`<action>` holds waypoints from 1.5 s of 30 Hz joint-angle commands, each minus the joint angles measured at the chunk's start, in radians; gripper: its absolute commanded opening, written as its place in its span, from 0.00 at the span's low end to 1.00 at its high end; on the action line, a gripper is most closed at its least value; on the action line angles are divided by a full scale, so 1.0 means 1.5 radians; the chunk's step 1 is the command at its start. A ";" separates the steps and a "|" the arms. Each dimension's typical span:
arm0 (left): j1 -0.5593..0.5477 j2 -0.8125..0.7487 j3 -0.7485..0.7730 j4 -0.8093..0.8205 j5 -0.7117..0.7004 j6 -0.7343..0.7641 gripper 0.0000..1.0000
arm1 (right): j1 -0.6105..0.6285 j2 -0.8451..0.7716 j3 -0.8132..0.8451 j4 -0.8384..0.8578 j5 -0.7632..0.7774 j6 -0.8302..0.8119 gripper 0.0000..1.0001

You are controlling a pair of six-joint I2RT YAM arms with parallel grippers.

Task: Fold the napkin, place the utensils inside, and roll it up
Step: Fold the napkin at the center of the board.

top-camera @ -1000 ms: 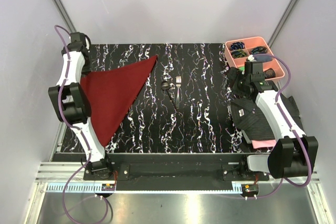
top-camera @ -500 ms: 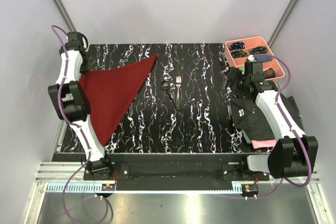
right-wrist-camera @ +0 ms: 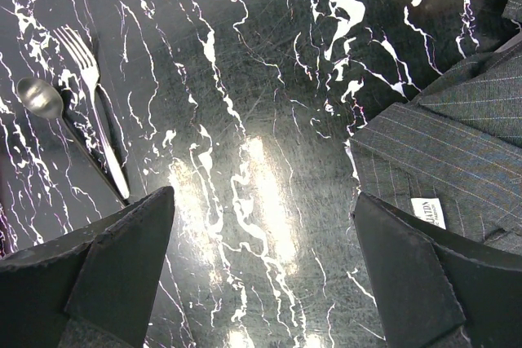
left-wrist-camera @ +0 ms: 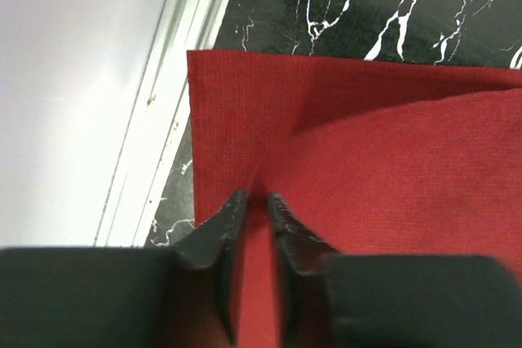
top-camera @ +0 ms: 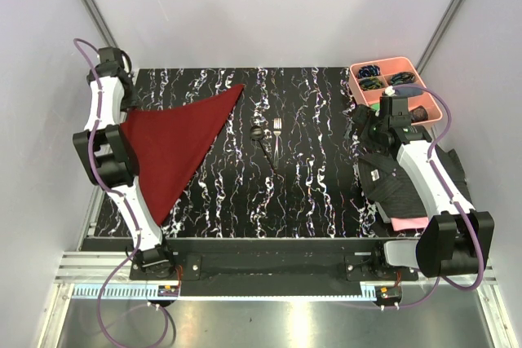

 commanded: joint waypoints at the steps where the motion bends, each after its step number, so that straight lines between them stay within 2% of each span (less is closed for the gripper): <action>1: 0.007 0.006 0.041 0.010 0.010 -0.015 0.41 | -0.003 -0.011 -0.005 0.003 -0.011 0.005 1.00; 2: 0.009 0.007 0.042 0.010 0.011 -0.018 0.59 | -0.003 -0.012 -0.006 0.003 -0.011 0.004 1.00; 5: 0.007 0.001 0.043 0.010 0.021 -0.027 0.80 | -0.003 -0.013 -0.008 0.003 -0.012 0.005 1.00; 7: 0.007 -0.007 0.039 0.012 0.025 -0.034 0.84 | -0.004 -0.011 -0.006 0.003 -0.017 0.003 1.00; 12: -0.002 -0.049 0.018 0.019 0.051 -0.047 0.86 | -0.003 0.011 -0.001 0.009 -0.052 -0.003 1.00; 15: -0.011 -0.093 -0.019 0.034 0.098 -0.066 0.86 | 0.003 0.040 0.001 0.024 -0.124 -0.004 0.94; 18: -0.029 -0.156 -0.096 0.075 0.172 -0.095 0.86 | 0.088 0.081 0.016 0.025 -0.098 -0.009 0.93; 19: -0.036 -0.174 -0.147 0.089 0.200 -0.099 0.87 | 0.139 0.096 0.021 0.026 -0.069 -0.009 0.92; 22: -0.063 -0.239 -0.230 0.133 0.237 -0.106 0.88 | 0.212 0.158 0.037 0.047 -0.068 0.014 0.91; 24: -0.085 -0.277 -0.262 0.150 0.245 -0.116 0.88 | 0.244 0.198 0.051 0.065 -0.056 0.015 0.91; 28: -0.120 -0.347 -0.404 0.210 0.257 -0.142 0.88 | 0.315 0.256 0.099 0.073 -0.038 0.011 0.91; 31: -0.153 -0.347 -0.489 0.246 0.258 -0.159 0.88 | 0.335 0.294 0.135 0.074 -0.043 0.015 0.91; 34: -0.193 -0.321 -0.510 0.249 0.246 -0.171 0.88 | 0.342 0.318 0.156 0.079 -0.052 0.019 0.91; 38: -0.238 -0.277 -0.502 0.262 0.228 -0.200 0.88 | 0.343 0.326 0.165 0.086 -0.056 0.025 0.91; 45: -0.248 -0.225 -0.510 0.280 0.183 -0.224 0.89 | 0.342 0.315 0.146 0.095 -0.045 0.026 0.91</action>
